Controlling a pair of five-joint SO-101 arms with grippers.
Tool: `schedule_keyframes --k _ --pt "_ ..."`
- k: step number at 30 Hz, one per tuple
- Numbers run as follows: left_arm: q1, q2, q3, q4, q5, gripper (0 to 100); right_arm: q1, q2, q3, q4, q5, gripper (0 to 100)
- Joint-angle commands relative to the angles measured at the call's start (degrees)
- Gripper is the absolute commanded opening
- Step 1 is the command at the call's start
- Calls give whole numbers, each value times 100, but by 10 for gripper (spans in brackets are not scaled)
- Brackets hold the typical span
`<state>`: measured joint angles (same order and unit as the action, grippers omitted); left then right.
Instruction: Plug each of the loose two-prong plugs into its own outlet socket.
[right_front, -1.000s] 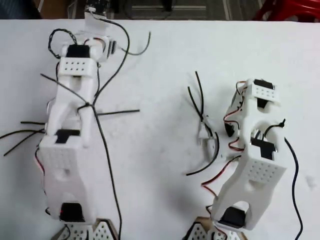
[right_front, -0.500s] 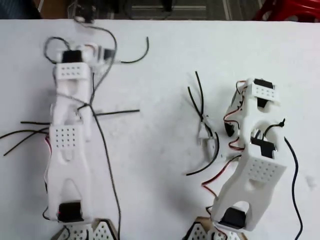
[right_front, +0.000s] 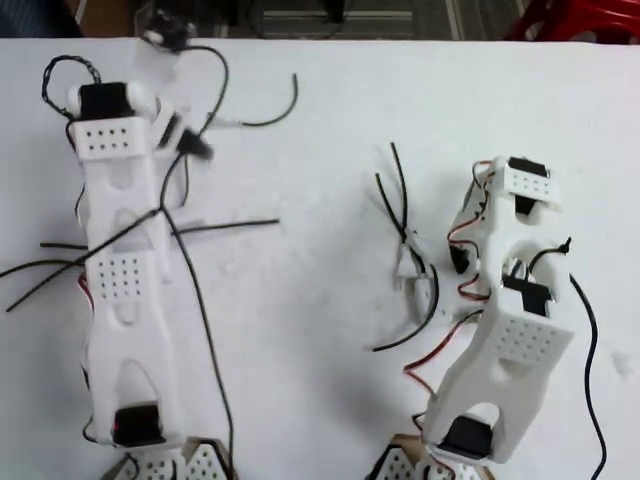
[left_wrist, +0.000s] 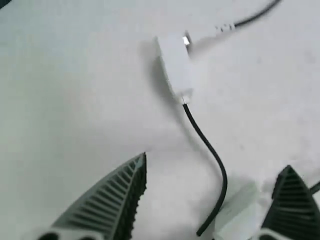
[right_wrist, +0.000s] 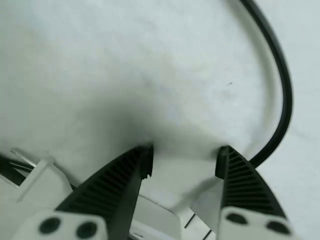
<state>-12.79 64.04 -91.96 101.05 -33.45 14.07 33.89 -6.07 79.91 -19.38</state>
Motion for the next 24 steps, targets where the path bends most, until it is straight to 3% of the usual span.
schedule_keyframes --k 1,10,17,24 --pt "-224 -470 580 149 -1899 381 -31 57 -202 -127 18 212" --pt "-303 -453 2119 132 -3349 381 -31 66 -202 -127 18 212" --pt "-198 -435 2347 -132 -3349 373 -31 66 -202 -127 18 212" --pt "48 -365 2356 -431 -3349 181 -31 66 -202 -127 18 212"
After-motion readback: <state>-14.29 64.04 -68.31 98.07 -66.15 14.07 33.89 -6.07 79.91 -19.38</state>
